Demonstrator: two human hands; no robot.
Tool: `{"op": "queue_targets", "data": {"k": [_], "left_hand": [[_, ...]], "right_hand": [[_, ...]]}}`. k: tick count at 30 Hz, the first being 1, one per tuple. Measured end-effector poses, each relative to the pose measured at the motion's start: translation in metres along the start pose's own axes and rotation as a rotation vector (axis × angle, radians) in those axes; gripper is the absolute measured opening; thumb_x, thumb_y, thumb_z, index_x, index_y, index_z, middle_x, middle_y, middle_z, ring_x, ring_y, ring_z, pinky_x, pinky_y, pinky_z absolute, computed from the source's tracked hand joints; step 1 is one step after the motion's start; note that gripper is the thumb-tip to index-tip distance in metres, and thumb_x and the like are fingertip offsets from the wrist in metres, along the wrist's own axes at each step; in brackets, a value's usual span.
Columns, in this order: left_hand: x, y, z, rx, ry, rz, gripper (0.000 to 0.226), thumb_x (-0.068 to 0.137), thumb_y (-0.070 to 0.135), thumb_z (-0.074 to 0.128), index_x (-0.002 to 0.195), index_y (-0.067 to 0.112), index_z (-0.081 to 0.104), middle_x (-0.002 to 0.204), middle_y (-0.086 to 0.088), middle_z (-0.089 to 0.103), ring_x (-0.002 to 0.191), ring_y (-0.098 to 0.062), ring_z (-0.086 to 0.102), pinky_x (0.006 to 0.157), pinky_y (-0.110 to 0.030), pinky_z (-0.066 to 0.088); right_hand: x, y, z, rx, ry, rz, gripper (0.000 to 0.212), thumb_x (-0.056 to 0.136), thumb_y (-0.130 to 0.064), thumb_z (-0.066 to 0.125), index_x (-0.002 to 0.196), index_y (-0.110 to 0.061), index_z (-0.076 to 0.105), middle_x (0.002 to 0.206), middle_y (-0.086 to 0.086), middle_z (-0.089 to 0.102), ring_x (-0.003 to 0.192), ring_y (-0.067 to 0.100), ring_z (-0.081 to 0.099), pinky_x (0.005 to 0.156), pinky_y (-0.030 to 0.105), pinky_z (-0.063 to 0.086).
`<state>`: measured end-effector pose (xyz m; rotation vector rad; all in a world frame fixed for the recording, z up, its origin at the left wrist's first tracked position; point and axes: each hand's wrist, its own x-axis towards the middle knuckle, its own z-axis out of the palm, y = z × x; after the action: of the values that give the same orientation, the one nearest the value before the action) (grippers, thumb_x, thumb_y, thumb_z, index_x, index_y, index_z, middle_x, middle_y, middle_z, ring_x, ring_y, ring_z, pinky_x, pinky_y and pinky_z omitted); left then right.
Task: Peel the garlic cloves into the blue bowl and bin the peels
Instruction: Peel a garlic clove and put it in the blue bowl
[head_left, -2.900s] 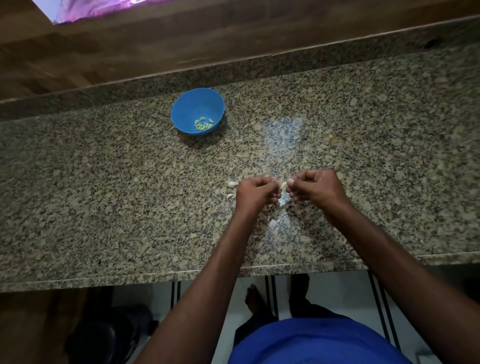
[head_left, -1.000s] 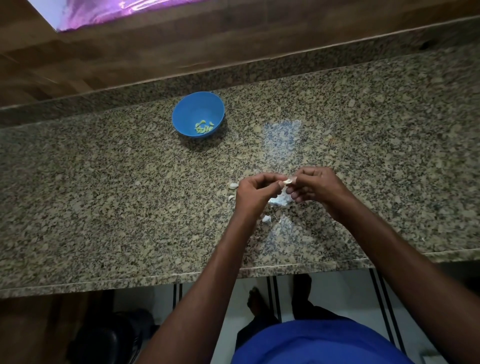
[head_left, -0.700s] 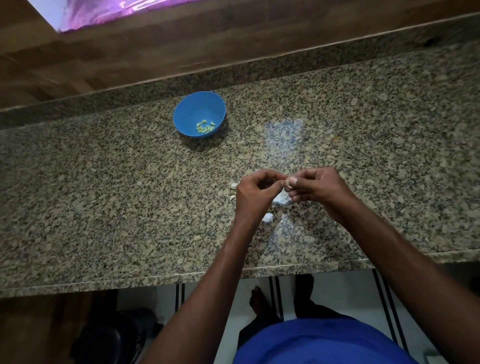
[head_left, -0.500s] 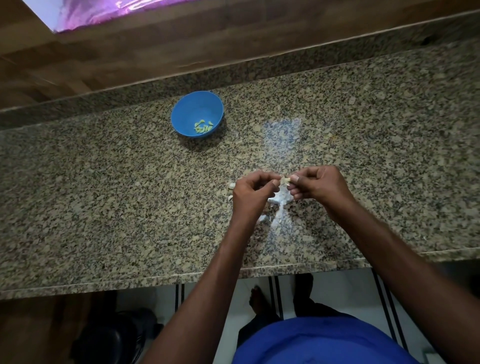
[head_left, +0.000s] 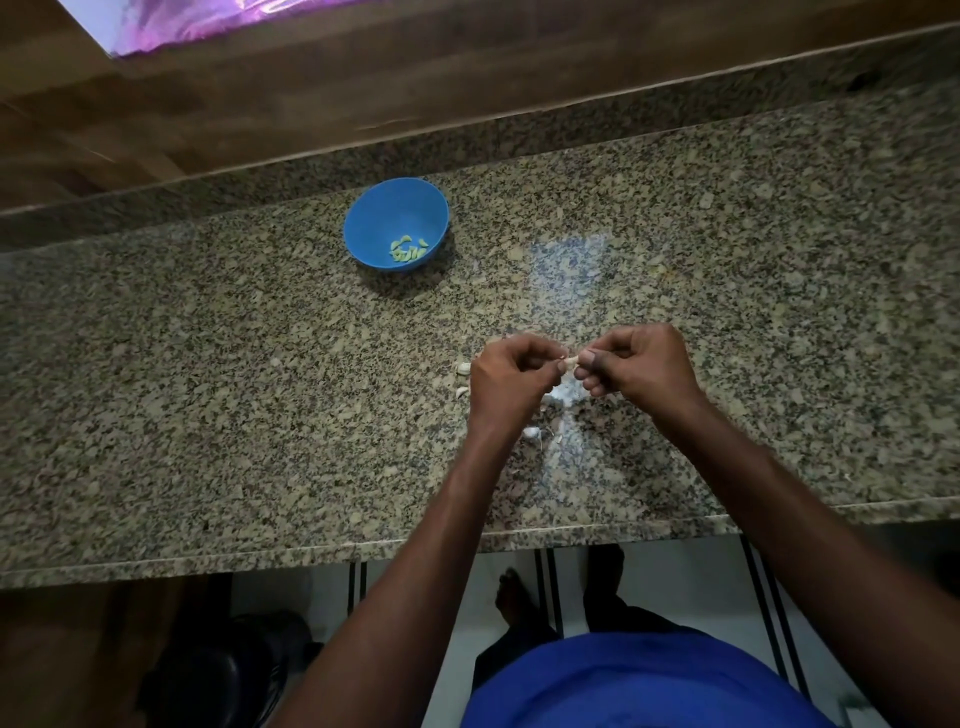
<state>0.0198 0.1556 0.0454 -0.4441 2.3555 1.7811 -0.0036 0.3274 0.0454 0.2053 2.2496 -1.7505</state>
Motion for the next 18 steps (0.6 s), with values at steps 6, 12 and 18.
{"op": "queue_targets", "data": {"k": [6, 12, 18], "left_hand": [[-0.0045, -0.0063, -0.0109, 0.06, -0.016, 0.046, 0.016, 0.089, 0.012, 0.079, 0.104, 0.015, 0.079, 0.087, 0.001, 0.078, 0.079, -0.011, 0.076, 0.072, -0.03, 0.064], [-0.0021, -0.0057, -0.0036, 0.024, -0.015, 0.059, 0.011, 0.088, 0.017, 0.081, 0.095, 0.009, 0.079, 0.081, -0.002, 0.077, 0.074, -0.013, 0.075, 0.069, -0.026, 0.062], [0.0013, -0.0026, -0.0109, -0.429, -0.207, -0.359, 0.007, 0.093, 0.01, 0.072, 0.093, 0.003, 0.073, 0.083, -0.01, 0.074, 0.074, -0.016, 0.07, 0.071, -0.025, 0.059]], "right_hand": [[0.0011, 0.0041, -0.0001, 0.045, -0.012, 0.051, 0.01, 0.091, -0.004, 0.073, 0.096, 0.005, 0.072, 0.08, 0.016, 0.076, 0.067, 0.025, 0.073, 0.064, 0.032, 0.062], [-0.002, -0.0007, 0.0012, 0.122, -0.077, 0.091, 0.013, 0.091, -0.004, 0.073, 0.099, 0.006, 0.072, 0.084, 0.019, 0.076, 0.069, 0.023, 0.072, 0.068, 0.032, 0.063], [-0.001, -0.0032, -0.005, 0.173, -0.183, 0.099, 0.014, 0.091, -0.003, 0.071, 0.102, 0.007, 0.07, 0.089, 0.021, 0.076, 0.072, 0.023, 0.07, 0.067, 0.029, 0.061]]}}
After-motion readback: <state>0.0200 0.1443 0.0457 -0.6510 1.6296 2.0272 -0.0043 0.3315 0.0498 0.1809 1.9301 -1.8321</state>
